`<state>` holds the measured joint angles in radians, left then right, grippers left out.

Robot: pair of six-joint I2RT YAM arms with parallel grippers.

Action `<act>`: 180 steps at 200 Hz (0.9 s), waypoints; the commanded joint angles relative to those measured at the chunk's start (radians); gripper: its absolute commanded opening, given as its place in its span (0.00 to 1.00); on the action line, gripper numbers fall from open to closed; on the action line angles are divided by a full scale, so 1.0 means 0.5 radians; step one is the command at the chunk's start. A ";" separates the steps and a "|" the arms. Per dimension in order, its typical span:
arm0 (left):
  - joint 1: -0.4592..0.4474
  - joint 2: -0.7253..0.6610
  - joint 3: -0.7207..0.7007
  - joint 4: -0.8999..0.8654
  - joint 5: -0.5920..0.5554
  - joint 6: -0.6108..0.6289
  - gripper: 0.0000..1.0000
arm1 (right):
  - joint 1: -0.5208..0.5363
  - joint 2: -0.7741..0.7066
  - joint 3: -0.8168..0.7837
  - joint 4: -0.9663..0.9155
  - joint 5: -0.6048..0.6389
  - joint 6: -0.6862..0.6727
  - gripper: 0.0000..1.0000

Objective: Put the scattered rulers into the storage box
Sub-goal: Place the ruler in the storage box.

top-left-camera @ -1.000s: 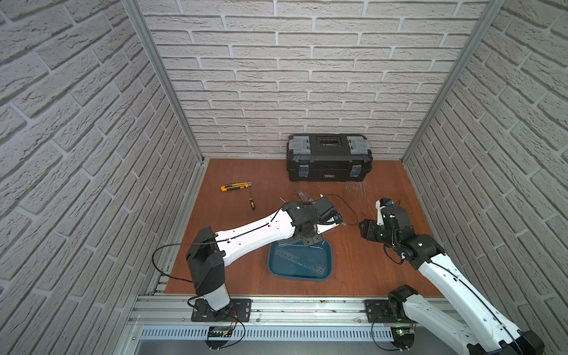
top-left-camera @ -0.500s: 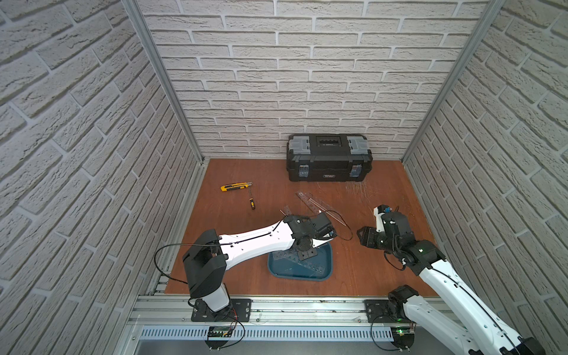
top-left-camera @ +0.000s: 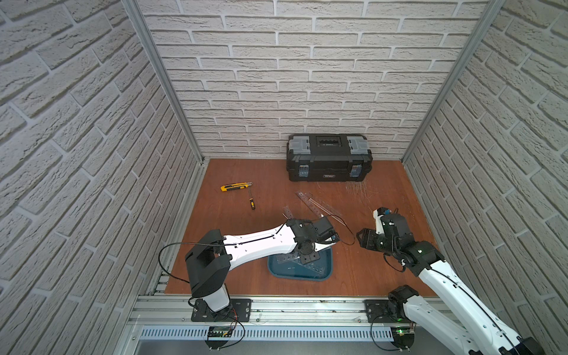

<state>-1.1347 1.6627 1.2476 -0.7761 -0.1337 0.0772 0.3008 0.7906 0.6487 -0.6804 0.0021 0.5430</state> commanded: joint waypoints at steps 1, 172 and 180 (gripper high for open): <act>-0.013 0.036 -0.038 0.041 0.027 0.002 0.40 | -0.007 0.016 0.017 0.061 -0.001 0.014 0.64; 0.471 -0.281 0.132 0.206 0.171 -0.267 0.56 | -0.010 0.262 0.203 0.136 -0.009 -0.101 0.64; 0.535 -0.268 0.174 0.217 0.198 -0.299 0.56 | -0.009 0.317 0.242 0.143 -0.013 -0.123 0.62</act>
<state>-0.9432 1.5414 1.2732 -0.7242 -0.0986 -0.0055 0.3008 0.8978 0.7044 -0.6640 0.0006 0.5232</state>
